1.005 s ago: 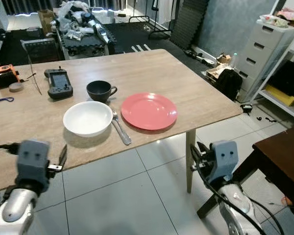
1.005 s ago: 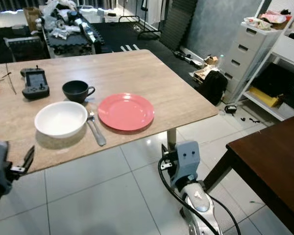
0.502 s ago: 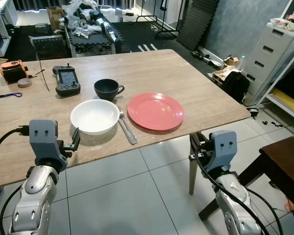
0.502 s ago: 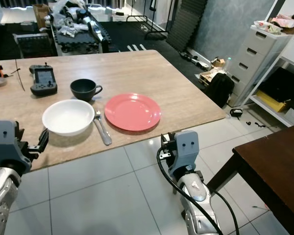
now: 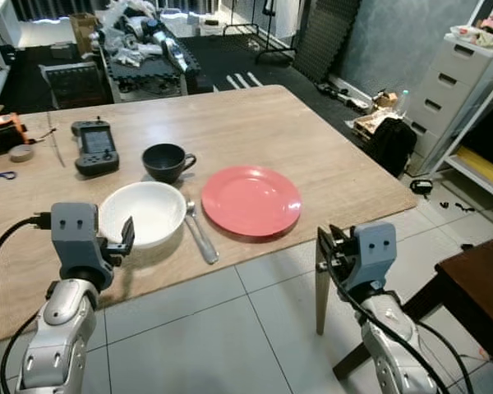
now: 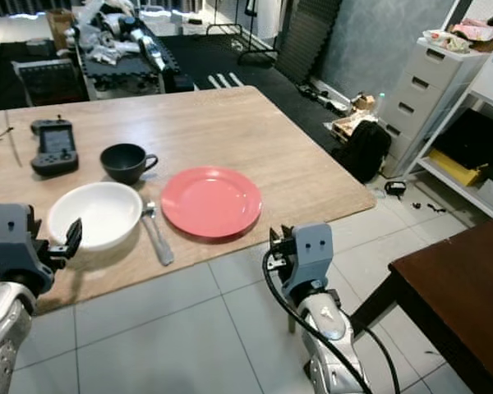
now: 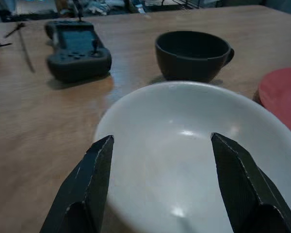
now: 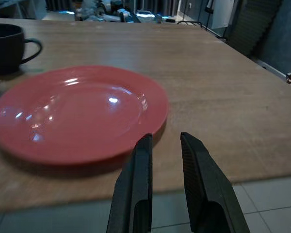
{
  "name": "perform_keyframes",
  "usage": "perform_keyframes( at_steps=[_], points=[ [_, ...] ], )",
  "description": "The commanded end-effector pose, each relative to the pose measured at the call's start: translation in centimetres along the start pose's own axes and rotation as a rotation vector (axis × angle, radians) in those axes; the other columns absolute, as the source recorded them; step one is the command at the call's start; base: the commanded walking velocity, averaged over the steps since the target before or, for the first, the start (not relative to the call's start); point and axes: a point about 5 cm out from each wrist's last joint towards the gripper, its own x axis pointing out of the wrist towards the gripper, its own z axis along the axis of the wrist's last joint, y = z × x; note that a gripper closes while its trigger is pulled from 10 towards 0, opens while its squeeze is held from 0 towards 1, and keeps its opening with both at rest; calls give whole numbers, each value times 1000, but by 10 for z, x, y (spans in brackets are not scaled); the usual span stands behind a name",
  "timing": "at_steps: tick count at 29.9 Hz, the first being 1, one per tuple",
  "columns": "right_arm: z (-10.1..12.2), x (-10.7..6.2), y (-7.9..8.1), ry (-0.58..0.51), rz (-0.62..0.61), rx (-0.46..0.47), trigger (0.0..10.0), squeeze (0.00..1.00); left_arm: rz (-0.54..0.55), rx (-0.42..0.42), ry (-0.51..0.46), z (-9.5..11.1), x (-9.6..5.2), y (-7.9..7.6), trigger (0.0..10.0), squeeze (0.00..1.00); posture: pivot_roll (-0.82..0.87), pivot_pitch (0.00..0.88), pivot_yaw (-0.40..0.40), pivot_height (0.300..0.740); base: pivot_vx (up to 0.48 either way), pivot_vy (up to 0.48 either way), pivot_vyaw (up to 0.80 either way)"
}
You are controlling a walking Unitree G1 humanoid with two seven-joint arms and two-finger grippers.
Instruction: Setting the table
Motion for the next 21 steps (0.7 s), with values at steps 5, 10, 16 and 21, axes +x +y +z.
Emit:
perform_keyframes(
  at_steps=[5, 10, 16, 21],
  points=[
    [-7, -5, -2, 24, -12, 8, 10000, 0, 0, 8, 29, -6, -3, -1, 10000, 0, 31, 96, 22, 740, 179, 0, 0],
    [-8, -5, -3, 28, -15, 6, 10000, 0, -27, 17, 29, -6, -4, -7, 10000, 0, 29, 98, 21, 740, 0, 0, 0],
    [-9, -6, -2, 30, -12, 7, 10000, 0, -34, 24, 35, -8, -4, -9, 10000, 0, 29, 99, 21, 740, 0, 0, 0],
    [-9, -6, -2, 31, -10, 6, 10000, 0, -33, 30, 37, -8, -4, -8, 10000, 0, 27, 99, 21, 740, 0, 0, 0]
  ],
)
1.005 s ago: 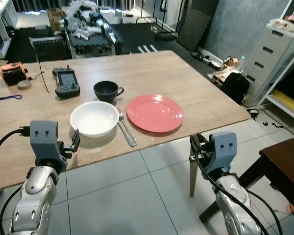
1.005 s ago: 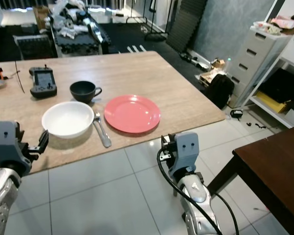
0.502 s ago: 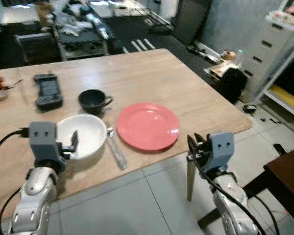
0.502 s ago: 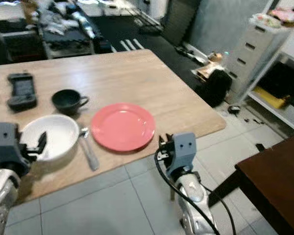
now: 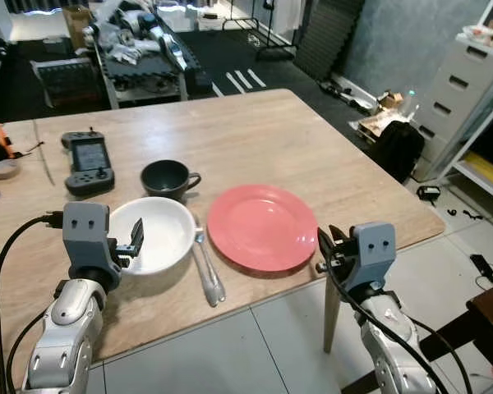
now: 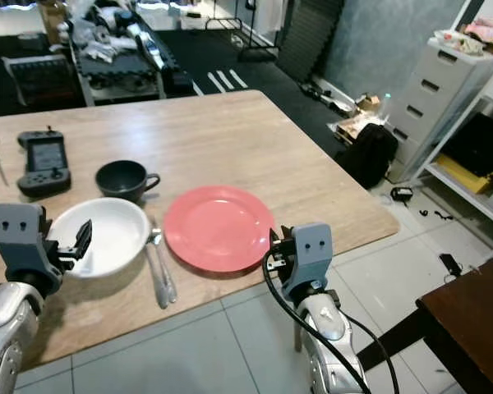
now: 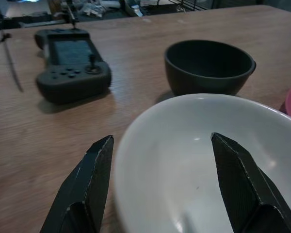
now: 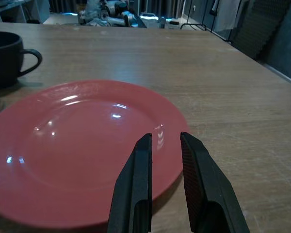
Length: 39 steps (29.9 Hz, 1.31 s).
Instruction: Setting the table
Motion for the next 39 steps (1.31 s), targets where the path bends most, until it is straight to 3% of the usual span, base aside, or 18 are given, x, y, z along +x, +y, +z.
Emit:
perform_keyframes(
  at_steps=[1, 8, 13, 14, 15, 17, 18, 19, 20, 21, 22, 23, 27, 31, 32, 36, 39],
  points=[
    [-6, -5, -3, 22, -9, 4, 10000, 0, 0, 12, 27, -6, -2, 0, 10000, 0, 27, 99, 21, 740, 0, 0, 0],
    [-6, -6, -2, 28, 5, -2, 10000, 0, -9, 73, 10, -1, -1, 4, 10000, 0, 26, 101, 21, 740, 0, 0, 0],
    [-8, -8, 1, 50, 95, -42, 10000, 0, -49, 111, -2, 2, -6, 0, 10000, 0, 31, 103, 23, 740, 0, 0, 0],
    [-9, -11, -4, 52, 114, -117, 10000, 0, -84, 114, 4, -1, -15, -6, 10000, 0, 33, 105, 24, 740, 0, 0, 0],
    [-9, -11, -4, 52, 114, -117, 10000, 0, -84, 114, 4, -1, -15, -6, 10000, 0, 33, 105, 24, 740, 0, 0, 0],
    [-5, -12, -17, 26, 79, -264, 10000, 0, -109, 109, 23, -7, -27, -9, 10000, 0, 40, 110, 21, 740, 0, 0, 0],
    [-5, -12, -17, 26, 79, -264, 10000, 0, -109, 109, 23, -7, -27, -9, 10000, 0, 40, 110, 21, 740, 0, 0, 0],
    [4, -11, -27, -17, 49, -366, 10000, 0, -107, 111, 34, -9, -31, -9, 10000, 0, 49, 113, 19, 740, 0, 0, 0],
    [16, -10, -33, -71, 53, -509, 10000, 745, -100, 110, 42, -11, -33, -7, 10000, 0, 49, 113, 19, 740, 0, 0, 0],
    [25, -9, -36, -107, 63, -602, 10000, 745, -95, 109, 48, -12, -34, -6, 10000, 0, 49, 113, 19, 740, 0, 0, 0],
    [30, -8, -36, -124, 104, -662, 10000, 996, -93, 111, 50, -12, -34, -5, 10000, 0, 47, 116, 20, 740, 0, 0, 0],
    [32, -9, -34, -132, 148, -699, 10000, 1000, -95, 112, 51, -13, -34, -5, 10000, 0, 46, 116, 20, 740, 0, 0, 0],
    [21, -15, -20, -73, 351, -828, 10000, 1000, -113, 122, 54, -12, -33, -8, 10000, 0, 42, 116, 20, 740, 0, 0, 0],
    [8, -22, -13, 4, 431, -724, 10000, 1000, -112, 119, 45, -9, -31, -10, 10000, 0, 48, 116, 19, 740, 0, 0, 0],
    [-1, -28, -9, 82, 499, -623, 10000, 0, -110, 118, 41, -8, -30, -10, 10000, 0, 51, 117, 19, 740, 0, 0, 0],
    [-14, -36, -5, 157, 584, -593, 10000, 0, -106, 116, 37, -6, -28, -10, 10000, 0, 47, 118, 20, 740, 0, 0, 0],
    [-16, -25, -7, 133, 453, -610, 10000, 0, -103, 114, 27, -3, -25, -10, 10000, 0, 48, 117, 20, 740, 0, 0, 0]
  ],
)
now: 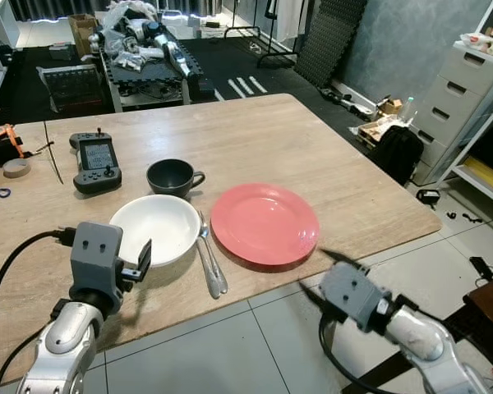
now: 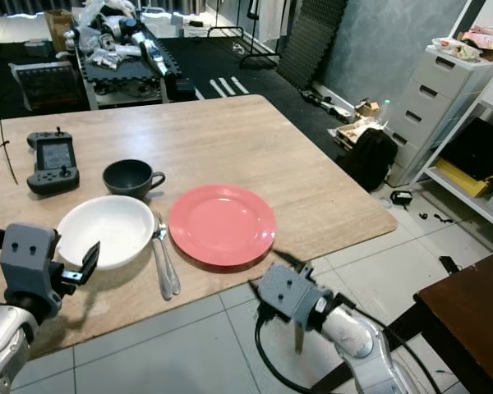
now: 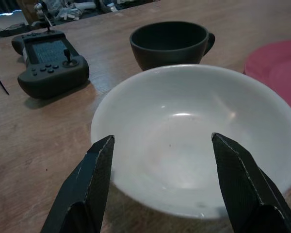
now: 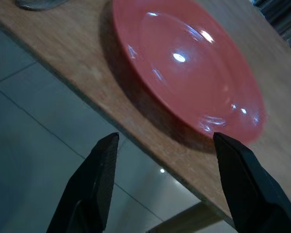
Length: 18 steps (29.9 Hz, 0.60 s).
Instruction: Setting the table
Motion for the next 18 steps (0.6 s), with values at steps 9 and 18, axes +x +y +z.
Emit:
perform_keyframes(
  at_steps=[9, 18],
  points=[
    [-1, 22, 1, 20, -177, 33, 10000, 0, 5, -2, -18, 9, 10, 0, 10000, 0, 57, 123, 24, 740, 0, 0, 0],
    [-6, 27, 14, 32, -113, -15, 10000, 0, 1, -6, -47, 19, 17, -1, 10000, 0, 63, 144, 24, 740, 0, 0, 0]
  ],
)
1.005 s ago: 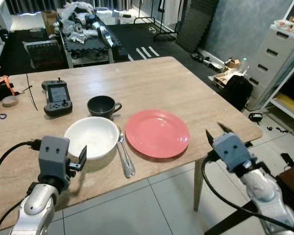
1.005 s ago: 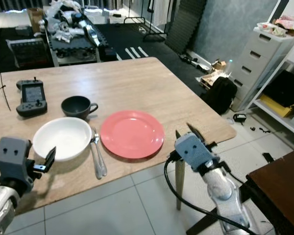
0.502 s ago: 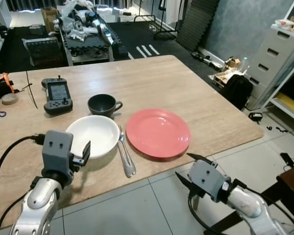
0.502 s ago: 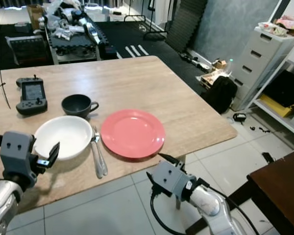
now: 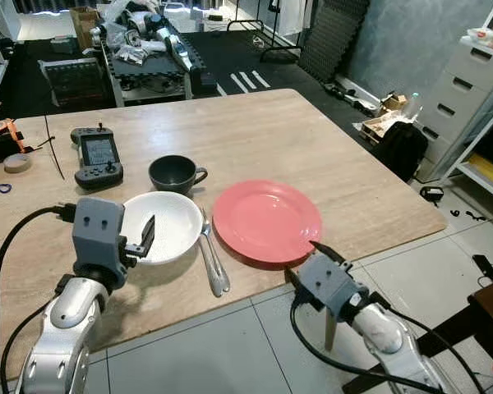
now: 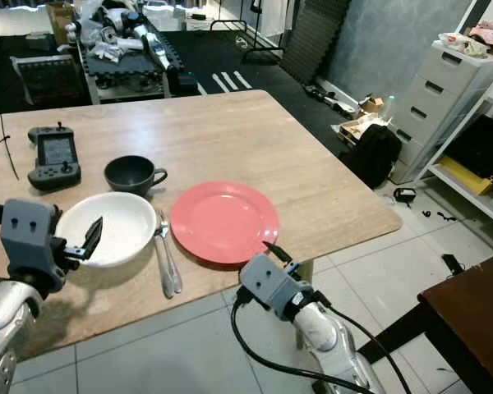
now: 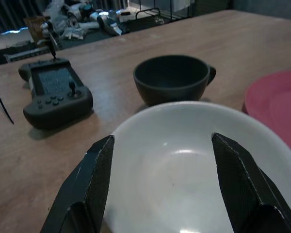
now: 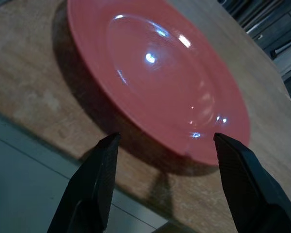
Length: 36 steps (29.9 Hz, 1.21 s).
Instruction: Setting the table
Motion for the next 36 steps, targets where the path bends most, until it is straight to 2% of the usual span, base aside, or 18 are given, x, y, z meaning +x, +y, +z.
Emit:
perform_keyframes(
  at_steps=[1, 4, 5, 6, 9, 12, 13, 15, 17, 19, 21, 22, 24, 25, 26, 36],
  points=[
    [-8, -4, 7, 30, 48, -1, 10000, 0, 0, -4, 32, -5, 0, 0, 10000, 0, 69, 145, 20, 740, 0, 0, 0],
    [-9, -6, 4, 27, 42, -1, 10000, 0, 1, -4, 29, -4, 1, 1, 10000, 0, 62, 148, 22, 740, 0, 0, 0],
    [-7, -5, 1, 18, 28, -27, 10000, 0, 1, -6, 29, -4, 2, 1, 10000, 0, 57, 150, 24, 740, 0, 0, 0],
    [-2, 2, -3, -2, -17, -73, 10000, 0, -2, -8, 28, -4, 3, 0, 10000, 0, 60, 151, 23, 740, 0, 0, 0],
    [3, 11, -2, -9, -53, -108, 10000, 0, -9, -9, 25, -3, 5, -2, 10000, 0, 67, 153, 24, 740, 0, 0, 0],
    [6, 19, 4, -9, -40, -122, 10000, 0, -12, -12, 19, -1, 7, -3, 10000, 0, 72, 157, 26, 740, 0, 0, 0],
    [4, 26, 18, 22, 30, -114, 10000, 0, -15, -13, 14, 1, 8, -4, 10000, 0, 76, 159, 28, 740, 0, 0, 0],
    [0, 29, 28, 65, 96, -115, 10000, 0, -17, -12, 12, 2, 8, -4, 10000, 0, 81, 163, 27, 740, 0, 0, 0],
    [-1, 30, 32, 87, 129, -68, 10000, 0, -15, -11, 12, 3, 8, -3, 10000, 0, 82, 164, 28, 740, 0, 0, 0],
    [-2, 32, 35, 87, 150, -117, 10000, 0, -11, -11, 14, 2, 7, -2, 10000, 0, 82, 165, 27, 740, 0, 0, 0],
    [-2, 33, 36, 85, 165, -122, 10000, 0, -11, -12, 15, 2, 7, -1, 10000, 0, 82, 167, 28, 740, 0, 0, 0],
    [-2, 34, 37, 85, 167, -130, 7882, 0, -11, -12, 16, 1, 7, -2, 10000, 0, 82, 167, 28, 740, 0, 0, 0],
    [-2, 35, 37, 85, 167, -136, 7882, 0, -11, -12, 17, 1, 7, -2, 10000, 0, 82, 167, 28, 740, 0, 0, 0],
    [-2, 36, 36, 85, 166, -141, 2667, 0, -11, -13, 18, 1, 7, -2, 10000, 0, 83, 168, 28, 740, 0, 0, 0],
    [-2, 37, 36, 88, 164, -150, 0, 0, -11, -14, 18, 1, 7, -2, 10000, 0, 83, 168, 28, 740, 0, 0, 0],
    [-5, 39, 29, 108, 87, -133, 0, 0, -8, -20, 21, 1, 7, -3, 10000, 0, 78, 171, 26, 740, 0, 0, 0]
  ],
)
